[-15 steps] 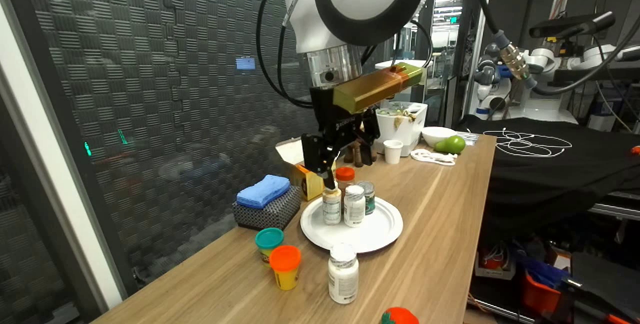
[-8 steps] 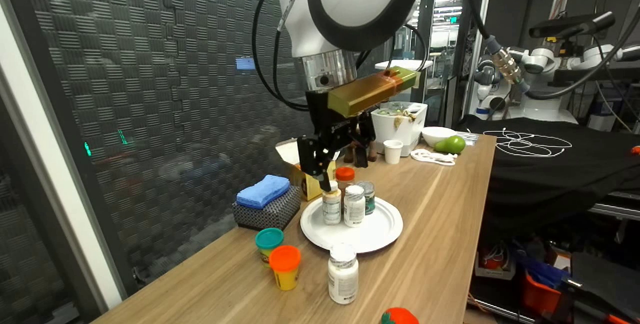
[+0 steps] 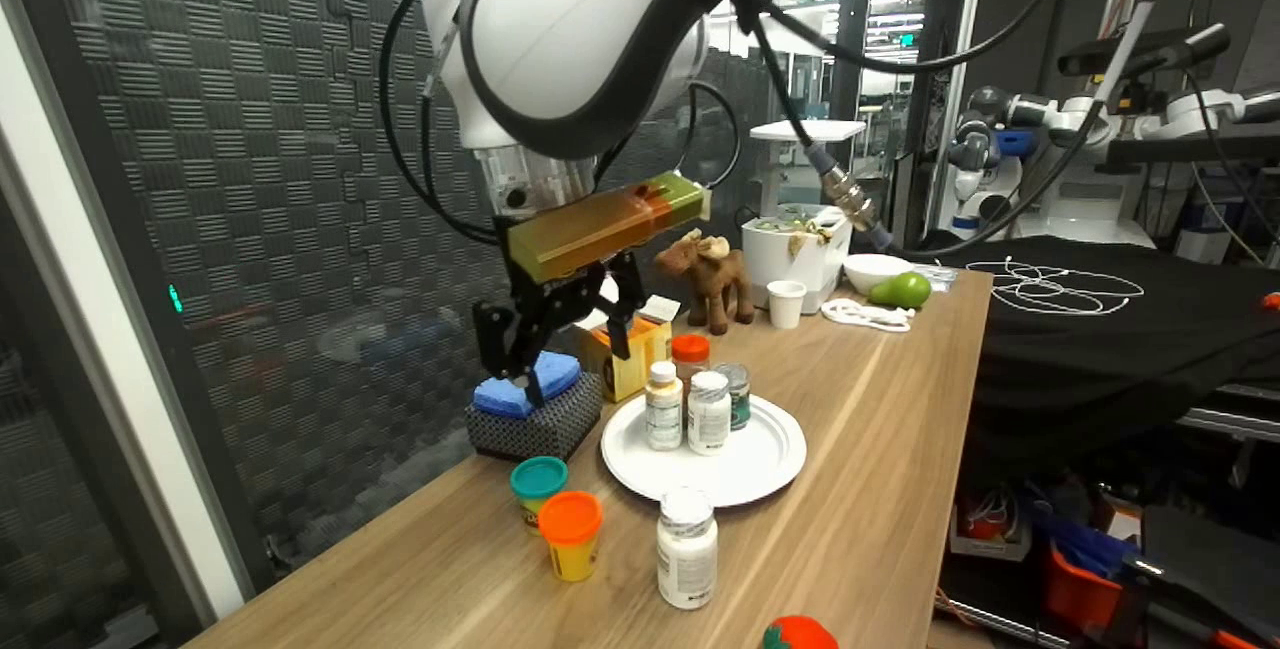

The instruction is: Put the bottles on the red object on the plate

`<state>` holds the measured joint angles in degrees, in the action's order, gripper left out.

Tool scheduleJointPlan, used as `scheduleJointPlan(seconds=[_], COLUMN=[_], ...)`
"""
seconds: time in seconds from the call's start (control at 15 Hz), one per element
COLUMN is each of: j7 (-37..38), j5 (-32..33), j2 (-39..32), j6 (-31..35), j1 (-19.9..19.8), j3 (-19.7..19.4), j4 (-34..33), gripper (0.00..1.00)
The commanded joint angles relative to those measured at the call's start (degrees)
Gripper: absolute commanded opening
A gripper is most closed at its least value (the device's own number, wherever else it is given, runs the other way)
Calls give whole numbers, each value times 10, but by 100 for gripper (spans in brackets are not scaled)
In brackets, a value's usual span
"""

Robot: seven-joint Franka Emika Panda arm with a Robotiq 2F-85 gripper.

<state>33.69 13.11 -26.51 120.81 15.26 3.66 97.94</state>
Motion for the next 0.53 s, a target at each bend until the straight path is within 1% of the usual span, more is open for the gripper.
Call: scheduleJointPlan(seconds=[0.0,0.13,0.47], j7=[-6,-1,-10], j5=[-20,-27,-69], j2=[-69,-87,-114], j6=[-16,-14,-6], j1=[19,27,24], j3=[0,-4,1], j4=[-86,-100,-117], gripper=[100,100,100])
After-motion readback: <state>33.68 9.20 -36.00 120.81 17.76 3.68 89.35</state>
